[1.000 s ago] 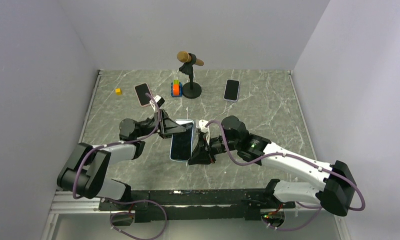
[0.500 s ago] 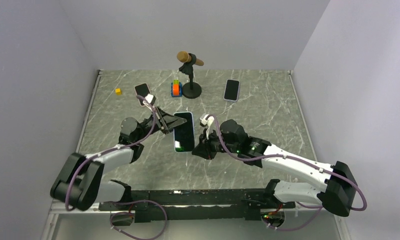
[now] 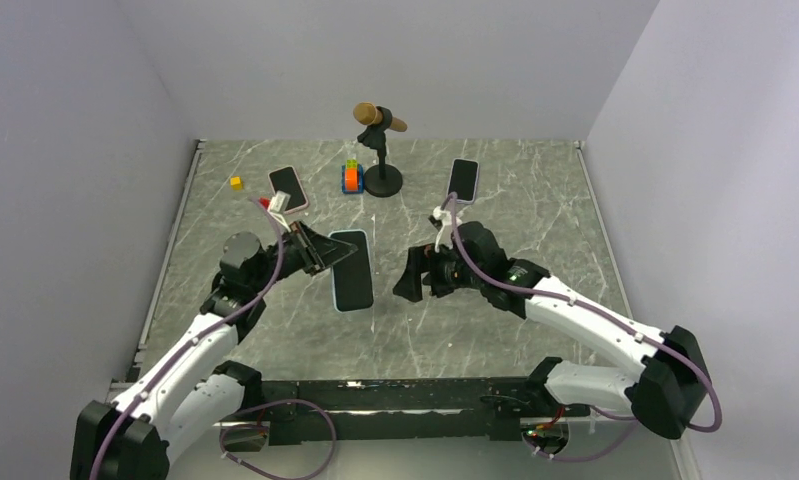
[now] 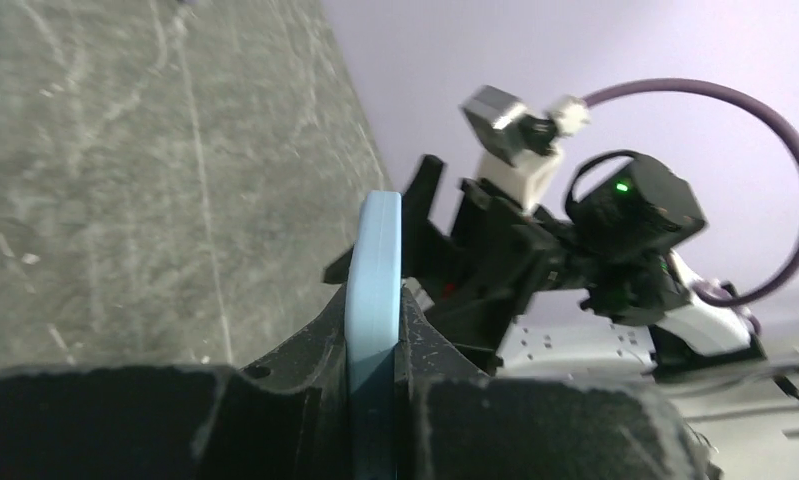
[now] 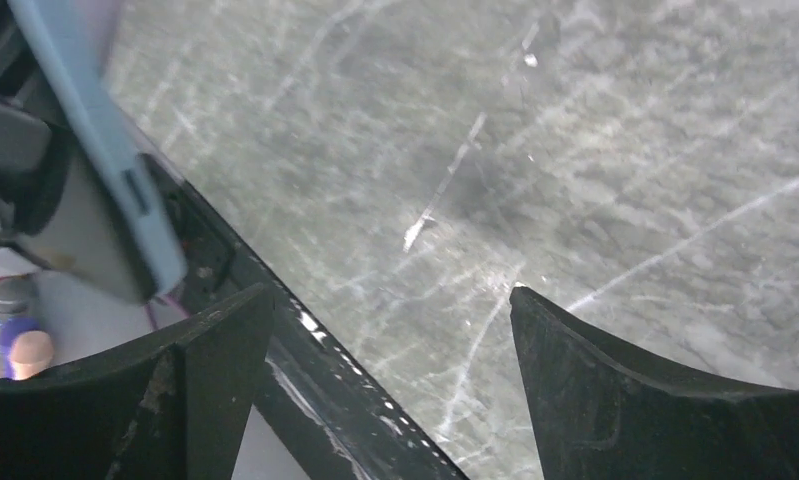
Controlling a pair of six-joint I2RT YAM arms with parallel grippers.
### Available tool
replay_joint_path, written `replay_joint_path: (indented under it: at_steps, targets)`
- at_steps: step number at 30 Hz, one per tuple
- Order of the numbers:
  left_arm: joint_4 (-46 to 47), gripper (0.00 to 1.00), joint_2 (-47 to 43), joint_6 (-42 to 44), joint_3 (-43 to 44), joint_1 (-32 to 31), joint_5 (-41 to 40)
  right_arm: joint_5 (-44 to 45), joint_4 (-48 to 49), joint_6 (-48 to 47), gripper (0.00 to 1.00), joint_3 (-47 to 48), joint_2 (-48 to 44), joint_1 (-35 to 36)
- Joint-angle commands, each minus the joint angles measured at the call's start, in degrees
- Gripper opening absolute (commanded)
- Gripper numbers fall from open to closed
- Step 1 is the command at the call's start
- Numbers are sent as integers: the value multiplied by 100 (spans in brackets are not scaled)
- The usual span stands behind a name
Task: Take the phone out of the phone case
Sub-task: Remove the phone case from the phone.
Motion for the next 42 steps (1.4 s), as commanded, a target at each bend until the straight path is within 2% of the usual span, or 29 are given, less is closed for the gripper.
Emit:
replay_joint_path:
  at_steps: [1, 6, 10, 15, 18, 21, 23, 25, 30, 35, 42]
  targets:
    - [-357, 0, -589, 342, 42, 151, -720, -498, 5, 372, 89, 525, -289, -62]
    - [-328, 0, -853, 225, -42, 287, -834, -1755, 1124, 1068, 67, 316, -150, -65]
    - [-238, 0, -814, 147, -16, 351, -651, -2095, 2021, 1546, 55, 97, -67, -53]
    - [67, 0, -626, 4, -48, 405, -328, -2327, 2441, 1717, 46, 75, 88, 47]
    - [-50, 0, -528, 92, 42, 405, -228, -2531, 2677, 1752, 44, 8, 180, 55]
    - [10, 0, -481, 99, 64, 405, -117, -2614, 3009, 1915, 38, -76, 268, 88]
    - [107, 0, -465, 39, 31, 408, -84, -2702, 3363, 2099, 36, -142, 401, 135]
    - [236, 0, -439, -51, -8, 410, -54, -2676, 3307, 2087, 36, -86, 593, 223]
    - [695, 0, -362, -392, -151, 405, 45, -2398, 3185, 2004, 43, -232, 804, 269]
    - [814, 0, -273, -434, -154, 405, 98, -2547, 3456, 2188, 38, -284, 886, 278]
    - [809, 0, -216, -382, -138, 407, 100, -2396, 3067, 2024, 34, -161, 726, 280]
